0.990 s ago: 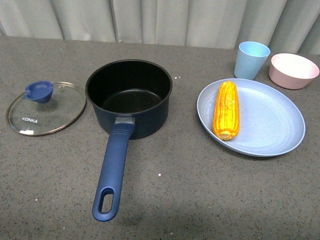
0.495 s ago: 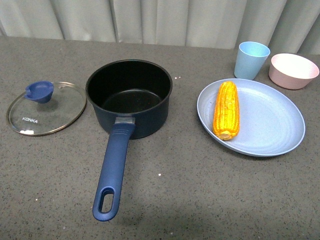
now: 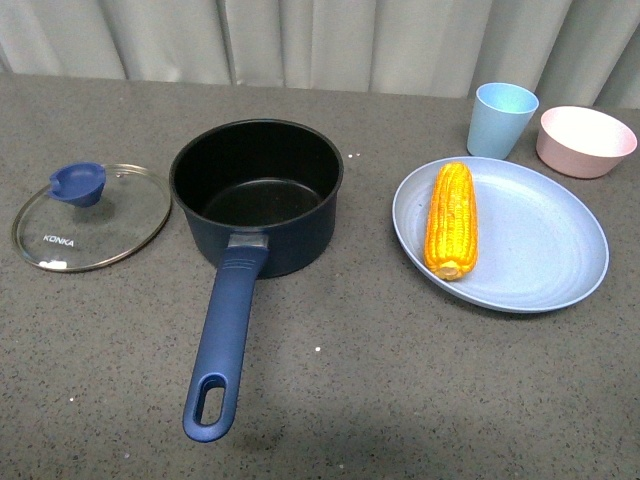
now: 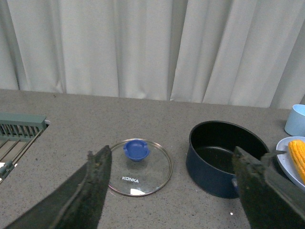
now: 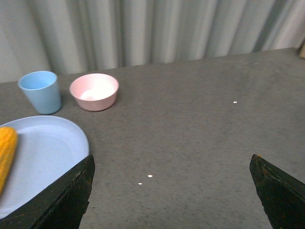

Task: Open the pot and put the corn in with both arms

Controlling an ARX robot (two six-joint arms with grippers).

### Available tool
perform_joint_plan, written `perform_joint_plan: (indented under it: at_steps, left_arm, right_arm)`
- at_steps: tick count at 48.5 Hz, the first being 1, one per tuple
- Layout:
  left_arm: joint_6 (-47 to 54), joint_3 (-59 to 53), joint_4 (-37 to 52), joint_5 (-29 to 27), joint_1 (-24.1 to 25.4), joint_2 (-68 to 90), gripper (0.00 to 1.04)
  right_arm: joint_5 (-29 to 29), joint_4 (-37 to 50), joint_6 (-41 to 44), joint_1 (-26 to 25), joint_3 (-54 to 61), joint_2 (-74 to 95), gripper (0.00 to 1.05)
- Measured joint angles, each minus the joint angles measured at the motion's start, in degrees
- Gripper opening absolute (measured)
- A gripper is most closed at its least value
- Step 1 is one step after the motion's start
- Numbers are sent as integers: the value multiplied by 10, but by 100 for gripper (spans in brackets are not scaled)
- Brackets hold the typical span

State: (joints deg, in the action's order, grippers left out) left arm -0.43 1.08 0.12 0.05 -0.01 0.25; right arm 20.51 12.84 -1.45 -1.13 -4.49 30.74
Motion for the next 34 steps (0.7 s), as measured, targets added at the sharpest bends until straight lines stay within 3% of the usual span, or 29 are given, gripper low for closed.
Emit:
perform_joint_plan:
  at_steps: [8,21,34]
  left_arm:
    - [1,0,0,-1,0,0,100]
    - [2,0,0,0,0,0,98]
    - [2,0,0,-1,0,0,98]
  right_arm:
    - [-111,119,-15,-42,-91,264,96]
    - [-261,93,-70,-40,-294,619,96]
    - [-304,36,-110,24,-452,765,96]
